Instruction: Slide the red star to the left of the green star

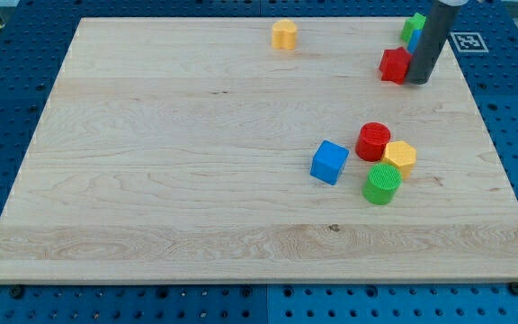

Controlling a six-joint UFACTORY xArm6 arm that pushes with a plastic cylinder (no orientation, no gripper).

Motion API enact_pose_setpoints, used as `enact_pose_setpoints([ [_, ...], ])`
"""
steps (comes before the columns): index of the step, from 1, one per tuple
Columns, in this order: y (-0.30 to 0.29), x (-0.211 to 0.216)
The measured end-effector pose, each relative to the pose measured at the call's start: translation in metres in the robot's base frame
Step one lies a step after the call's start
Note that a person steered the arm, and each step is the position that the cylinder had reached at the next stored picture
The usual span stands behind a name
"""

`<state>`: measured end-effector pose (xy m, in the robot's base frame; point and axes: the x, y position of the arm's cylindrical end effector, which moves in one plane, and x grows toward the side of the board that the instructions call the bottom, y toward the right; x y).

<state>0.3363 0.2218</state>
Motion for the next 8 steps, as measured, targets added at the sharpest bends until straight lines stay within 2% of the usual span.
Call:
enact_pose_setpoints([
  [2,-0.026,0.025],
  [3,-0.045,-0.001],
  [4,-0.045,-0.003],
  [5,-0.02,0.013],
  [6,0.023,0.006],
  [8,-0.005,-0.008],
])
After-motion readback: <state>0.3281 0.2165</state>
